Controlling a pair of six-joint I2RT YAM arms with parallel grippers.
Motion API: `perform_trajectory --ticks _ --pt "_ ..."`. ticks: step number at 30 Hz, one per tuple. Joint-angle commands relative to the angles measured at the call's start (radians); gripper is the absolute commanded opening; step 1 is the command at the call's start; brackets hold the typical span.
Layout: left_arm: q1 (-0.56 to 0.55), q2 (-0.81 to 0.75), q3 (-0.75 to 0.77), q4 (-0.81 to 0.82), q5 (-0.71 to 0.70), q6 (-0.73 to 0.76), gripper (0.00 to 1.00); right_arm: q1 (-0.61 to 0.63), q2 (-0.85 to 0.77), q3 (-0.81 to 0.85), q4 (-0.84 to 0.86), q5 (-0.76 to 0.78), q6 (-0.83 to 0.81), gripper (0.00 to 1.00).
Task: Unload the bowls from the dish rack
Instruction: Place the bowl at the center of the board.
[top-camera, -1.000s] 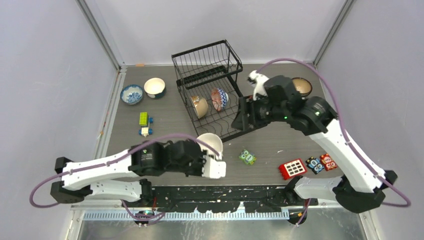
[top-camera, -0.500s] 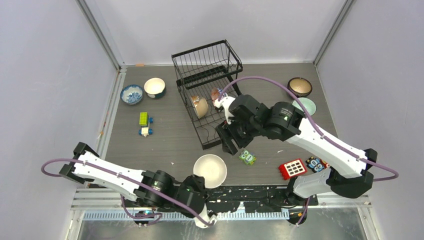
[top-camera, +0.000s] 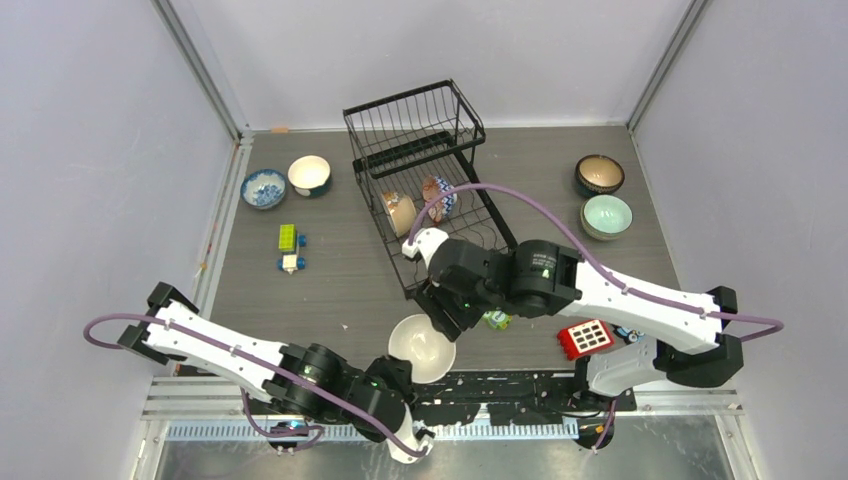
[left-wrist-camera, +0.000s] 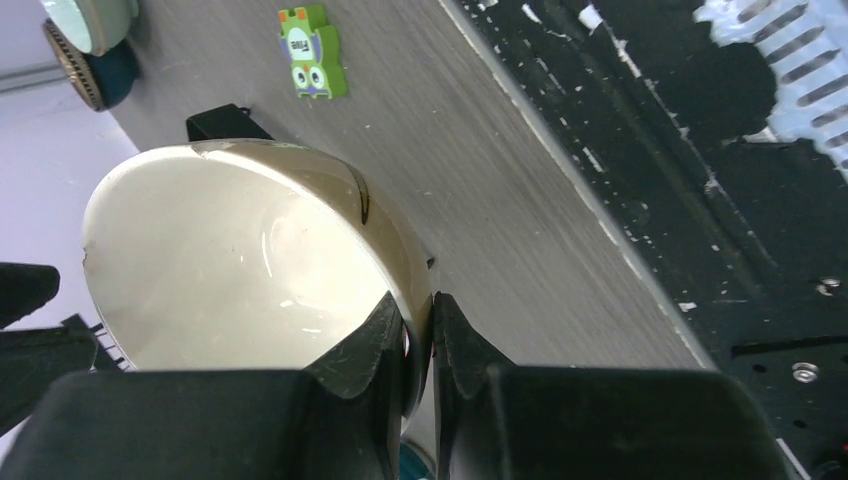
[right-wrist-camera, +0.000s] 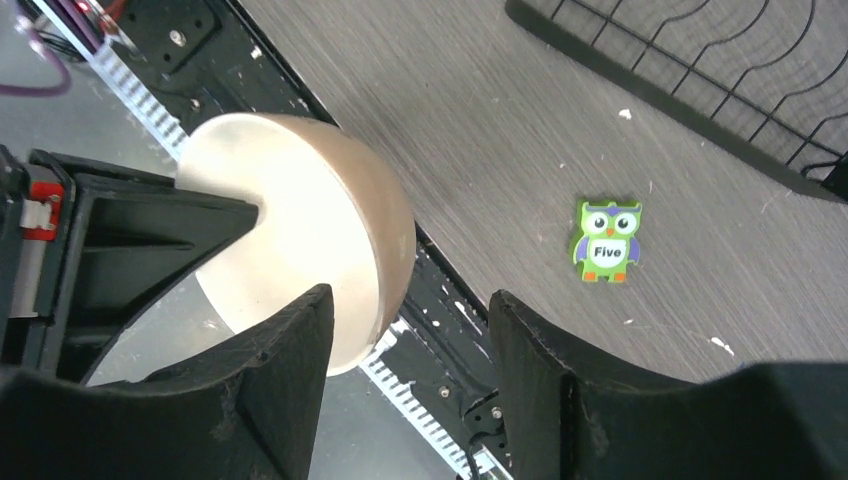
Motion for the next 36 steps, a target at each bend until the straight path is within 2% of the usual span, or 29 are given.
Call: perform_trajectory --ticks 1,15,26,32,34,36 --pt "-0.004 0.0 0.05 0.033 0.017 -0.084 0.0 0.039 0.012 -0.044 0.044 0.107 0.08 0.61" --pt "-0.004 0.021 0.077 0.024 0.034 -0.14 0.0 0.084 0.06 -0.112 0.121 0.119 0.145 0.48" --pt "-0.004 0.013 0.076 0.029 0.025 -0.144 0.0 0.096 0.073 -0.171 0.115 0.129 0.16 0.35" --pt "-0.004 0.005 0.064 0.036 0.012 -0.159 0.0 0.097 0.058 -0.2 0.119 0.133 0.172 0.25" --pt "-0.004 0.004 0.058 0.043 0.009 -0.167 0.0 0.098 0.053 -0.201 0.121 0.139 0.173 0.17" --pt "-0.004 0.003 0.054 0.051 -0.002 -0.176 0.03 0.098 0.05 -0.198 0.12 0.144 0.178 0.05"
